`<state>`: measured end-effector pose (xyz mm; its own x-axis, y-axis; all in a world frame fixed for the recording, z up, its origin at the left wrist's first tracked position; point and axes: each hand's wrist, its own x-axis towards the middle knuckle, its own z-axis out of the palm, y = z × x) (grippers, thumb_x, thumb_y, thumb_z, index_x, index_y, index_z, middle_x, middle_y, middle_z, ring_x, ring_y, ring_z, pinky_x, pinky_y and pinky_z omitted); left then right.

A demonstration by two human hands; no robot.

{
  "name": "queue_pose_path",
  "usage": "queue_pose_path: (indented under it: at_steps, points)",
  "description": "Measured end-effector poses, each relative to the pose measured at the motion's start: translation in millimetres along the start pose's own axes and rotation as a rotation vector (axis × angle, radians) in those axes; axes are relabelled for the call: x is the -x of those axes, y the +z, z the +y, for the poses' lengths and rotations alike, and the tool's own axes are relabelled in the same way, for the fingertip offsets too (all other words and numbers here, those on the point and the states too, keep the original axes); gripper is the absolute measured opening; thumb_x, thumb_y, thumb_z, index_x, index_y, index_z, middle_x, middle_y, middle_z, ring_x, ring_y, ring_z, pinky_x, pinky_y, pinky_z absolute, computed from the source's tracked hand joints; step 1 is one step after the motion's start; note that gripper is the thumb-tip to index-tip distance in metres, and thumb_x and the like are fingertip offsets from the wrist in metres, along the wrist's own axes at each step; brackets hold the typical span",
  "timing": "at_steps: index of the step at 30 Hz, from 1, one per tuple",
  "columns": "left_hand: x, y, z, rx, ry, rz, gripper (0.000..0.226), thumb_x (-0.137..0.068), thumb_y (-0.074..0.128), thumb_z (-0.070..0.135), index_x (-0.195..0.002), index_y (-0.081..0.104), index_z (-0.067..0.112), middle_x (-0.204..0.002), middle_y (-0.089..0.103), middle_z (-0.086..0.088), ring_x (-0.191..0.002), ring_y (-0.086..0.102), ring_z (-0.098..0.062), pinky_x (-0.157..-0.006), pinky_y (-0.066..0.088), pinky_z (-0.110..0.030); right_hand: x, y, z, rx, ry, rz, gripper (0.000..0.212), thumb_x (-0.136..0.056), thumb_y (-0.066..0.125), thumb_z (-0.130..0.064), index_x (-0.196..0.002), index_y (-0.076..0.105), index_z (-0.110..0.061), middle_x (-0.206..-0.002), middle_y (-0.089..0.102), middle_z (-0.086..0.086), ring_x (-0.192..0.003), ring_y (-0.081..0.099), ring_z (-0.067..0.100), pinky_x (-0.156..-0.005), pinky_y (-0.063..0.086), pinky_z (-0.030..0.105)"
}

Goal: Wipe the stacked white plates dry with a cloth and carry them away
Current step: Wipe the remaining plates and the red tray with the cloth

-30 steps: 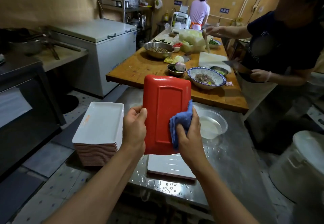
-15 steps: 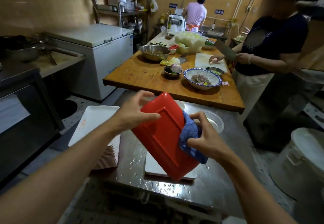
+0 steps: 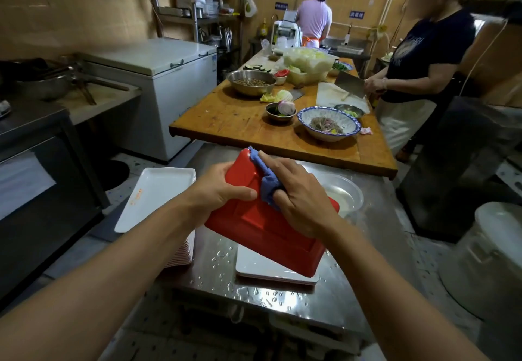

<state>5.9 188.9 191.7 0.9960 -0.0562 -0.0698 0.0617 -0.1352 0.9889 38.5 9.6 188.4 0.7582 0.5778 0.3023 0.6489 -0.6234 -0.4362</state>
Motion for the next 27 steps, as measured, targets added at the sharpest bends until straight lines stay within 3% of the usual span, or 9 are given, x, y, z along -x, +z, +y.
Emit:
queue_pose_path:
  at_steps: [3, 5, 7, 10, 14, 19, 23, 25, 27]
  points:
    - [7, -11, -7, 0.139, -0.008, 0.047, 0.037, -0.071, 0.07, -0.006, -0.101, 0.063, 0.013, -0.085, 0.068, -0.009, -0.068, 0.067, -0.017, -0.06, 0.056, -0.027, 4, 1, 11, 0.101, 0.022, 0.037, 0.068, -0.074, 0.031, -0.035, -0.141, 0.04, -0.031, -0.119, 0.055, 0.002, -0.106, 0.049, 0.022, -0.088, 0.039, 0.04]
    - [9, -20, -12, 0.226, -0.02, 0.073, 0.044, -0.06, 0.074, -0.001, -0.1, 0.064, 0.013, -0.08, 0.07, -0.005, -0.066, 0.068, -0.015, -0.057, 0.055, -0.024, 11, -3, 22, 0.097, 0.04, 0.064, 0.062, -0.071, 0.028, -0.037, -0.124, 0.057, -0.024, -0.108, 0.058, 0.002, -0.1, 0.051, 0.024, -0.087, 0.039, 0.04]
    - [11, -28, -18, 0.287, -0.037, 0.089, 0.045, -0.058, 0.07, 0.007, -0.102, 0.064, 0.013, -0.081, 0.071, -0.005, -0.068, 0.068, -0.017, -0.059, 0.056, -0.026, 20, -4, 31, -0.052, 0.066, 0.086, 0.045, -0.075, 0.035, -0.026, -0.108, 0.065, -0.016, -0.107, 0.057, -0.001, -0.104, 0.05, 0.025, -0.091, 0.036, 0.034]
    - [12, -27, -25, 0.359, -0.102, 0.109, 0.041, -0.058, 0.07, 0.005, -0.098, 0.064, 0.013, -0.082, 0.07, -0.01, -0.066, 0.068, -0.02, -0.058, 0.057, -0.03, 29, 2, 32, -0.227, 0.156, 0.096, 0.055, -0.076, 0.037, -0.016, -0.129, 0.053, -0.016, -0.132, 0.045, 0.001, -0.125, 0.04, 0.018, -0.104, 0.025, 0.019]
    - [6, -19, -32, 0.478, -0.286, 0.207, 0.022, -0.076, 0.062, 0.004, -0.096, 0.063, 0.014, -0.074, 0.07, -0.01, -0.057, 0.068, -0.022, -0.053, 0.058, -0.038, 43, 13, 33, -0.242, 0.189, 0.064, 0.06, -0.083, 0.033, -0.023, -0.143, 0.035, -0.02, -0.156, 0.017, -0.004, -0.141, 0.018, 0.009, -0.117, 0.017, 0.029]
    - [2, -11, -35, 0.564, -0.441, 0.311, 0.005, -0.082, 0.062, 0.008, -0.084, 0.062, 0.012, -0.056, 0.069, -0.007, -0.045, 0.066, -0.021, -0.04, 0.054, -0.035, 64, 41, 37, -0.139, 0.096, 0.119, 0.051, -0.096, 0.047, -0.02, -0.141, 0.026, -0.031, -0.155, 0.015, -0.004, -0.145, 0.012, 0.016, -0.118, 0.019, 0.045]
    - [3, 1, -36, 0.623, -0.473, 0.356, 0.01, -0.084, 0.066, 0.02, -0.089, 0.061, 0.013, -0.064, 0.07, -0.008, -0.056, 0.066, -0.025, -0.054, 0.051, -0.038, 64, 59, 24, 0.144, 0.035, 0.206, 0.055, -0.089, 0.042, -0.025, -0.143, 0.034, -0.014, -0.153, 0.025, 0.008, -0.143, 0.018, 0.031, -0.115, 0.019, 0.053]
    - [5, 9, -37, 0.735, -0.5, 0.32, 0.023, -0.087, 0.063, 0.028, -0.098, 0.063, 0.007, -0.08, 0.069, -0.014, -0.069, 0.066, -0.029, -0.066, 0.049, -0.046, 61, 68, 9, 0.132, -0.014, 0.204, 0.058, -0.087, 0.039, -0.03, -0.142, 0.036, -0.012, -0.152, 0.028, 0.01, -0.143, 0.019, 0.032, -0.115, 0.019, 0.051]
    - [7, 16, -39, 0.835, -0.506, 0.29, 0.036, -0.092, 0.055, 0.035, -0.09, 0.063, 0.0, -0.073, 0.07, -0.017, -0.06, 0.068, -0.027, -0.066, 0.05, -0.046, 58, 80, -10, 0.092, -0.056, 0.194, 0.059, -0.087, 0.037, -0.032, -0.142, 0.039, -0.011, -0.152, 0.028, 0.01, -0.144, 0.015, 0.026, -0.116, 0.014, 0.047]
